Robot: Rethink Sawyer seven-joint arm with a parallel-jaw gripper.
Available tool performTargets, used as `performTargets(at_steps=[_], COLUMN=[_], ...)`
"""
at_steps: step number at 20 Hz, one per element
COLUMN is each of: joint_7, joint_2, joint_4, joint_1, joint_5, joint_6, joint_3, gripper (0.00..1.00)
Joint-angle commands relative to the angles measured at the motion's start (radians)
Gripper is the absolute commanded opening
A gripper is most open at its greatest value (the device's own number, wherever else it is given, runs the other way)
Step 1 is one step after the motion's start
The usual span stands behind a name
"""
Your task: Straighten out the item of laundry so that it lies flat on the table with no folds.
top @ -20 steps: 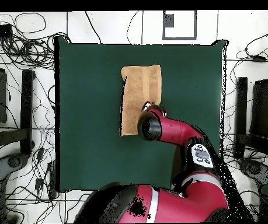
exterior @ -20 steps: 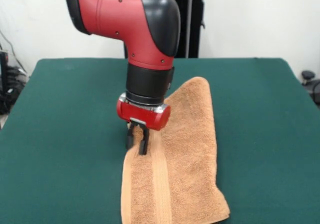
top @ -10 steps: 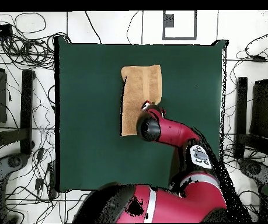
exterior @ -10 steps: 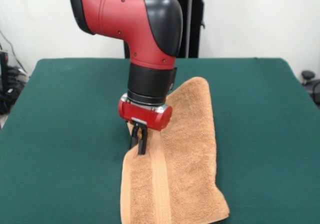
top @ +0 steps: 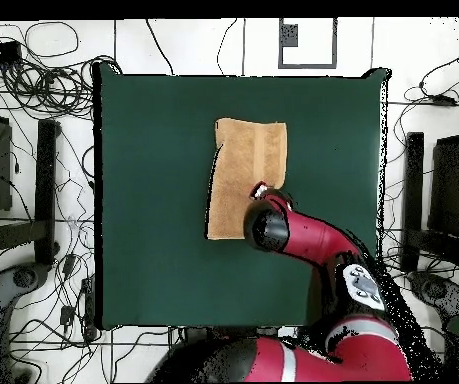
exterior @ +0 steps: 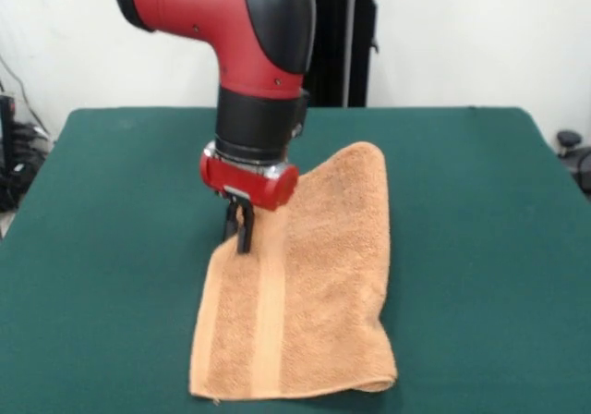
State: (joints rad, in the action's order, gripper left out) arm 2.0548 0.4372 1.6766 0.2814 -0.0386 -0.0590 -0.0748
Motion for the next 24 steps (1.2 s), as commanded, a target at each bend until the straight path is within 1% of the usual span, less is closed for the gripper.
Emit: performTargets(at_steps=[1, 6, 8, 14, 19, 24], joint_7=[0.115, 0.135, 0.140, 0.171, 0.182, 0.208], joint_2=[0.096, 0.134, 0.144, 0.163, 0.171, 0.167], joint_4=[0.146, 0.144, 0.148, 0.191, 0.201, 0.203], joint_1=[0.025, -0.008, -0.007, -0.001, -0.013, -0.046], joint_5=[0.056, 0.069, 0.076, 0.110, 0.146, 0.183], joint_6=[-0.242, -0.277, -0.282, -0.235, -0.224, -0.212], joint_3=[0.114, 0.099, 0.107, 0.151, 0.166, 0.162], gripper=[0.00, 0.00, 0.00, 0.00, 0.00, 0.00])
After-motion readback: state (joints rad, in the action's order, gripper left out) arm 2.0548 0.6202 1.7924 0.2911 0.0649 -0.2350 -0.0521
